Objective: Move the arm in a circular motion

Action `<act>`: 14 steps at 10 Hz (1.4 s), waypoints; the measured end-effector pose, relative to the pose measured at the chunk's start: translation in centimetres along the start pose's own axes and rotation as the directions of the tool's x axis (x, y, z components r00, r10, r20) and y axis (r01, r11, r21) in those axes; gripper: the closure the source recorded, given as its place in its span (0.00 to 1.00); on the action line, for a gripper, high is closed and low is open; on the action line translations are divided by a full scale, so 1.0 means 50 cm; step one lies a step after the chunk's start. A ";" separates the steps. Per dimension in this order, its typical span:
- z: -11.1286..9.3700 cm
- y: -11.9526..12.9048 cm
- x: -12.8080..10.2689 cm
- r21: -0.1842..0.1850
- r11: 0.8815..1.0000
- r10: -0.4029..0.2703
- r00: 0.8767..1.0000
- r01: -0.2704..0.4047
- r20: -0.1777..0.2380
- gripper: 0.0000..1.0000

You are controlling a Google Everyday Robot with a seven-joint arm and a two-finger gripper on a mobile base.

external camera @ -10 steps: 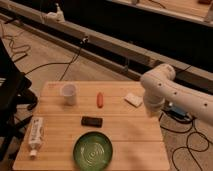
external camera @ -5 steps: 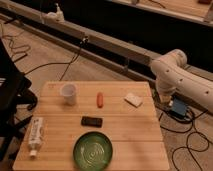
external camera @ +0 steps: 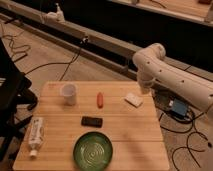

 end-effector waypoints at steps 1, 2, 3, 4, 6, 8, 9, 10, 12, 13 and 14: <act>-0.002 -0.003 -0.045 0.006 1.000 -0.029 0.999 0.029 0.044 1.00; -0.005 0.000 -0.102 0.012 0.998 -0.068 0.992 0.067 0.102 1.00; -0.008 0.014 -0.154 0.017 0.994 -0.110 0.981 0.109 0.161 1.00; -0.008 0.039 -0.189 0.011 0.989 -0.144 0.968 0.145 0.208 1.00; -0.007 0.113 -0.236 -0.016 0.976 -0.202 0.932 0.217 0.301 1.00; 0.000 0.200 -0.233 -0.062 0.968 -0.200 0.894 0.244 0.400 1.00; 0.005 0.229 -0.206 -0.083 0.970 -0.175 0.890 0.230 0.420 1.00; 0.012 0.249 -0.154 -0.104 0.976 -0.132 0.900 0.191 0.415 1.00; 0.015 0.269 -0.007 -0.141 0.988 0.004 0.924 0.055 0.383 1.00; 0.008 0.263 0.085 -0.146 0.989 0.089 0.930 -0.039 0.357 1.00; 0.000 0.248 0.152 -0.141 0.984 0.150 0.932 -0.109 0.330 1.00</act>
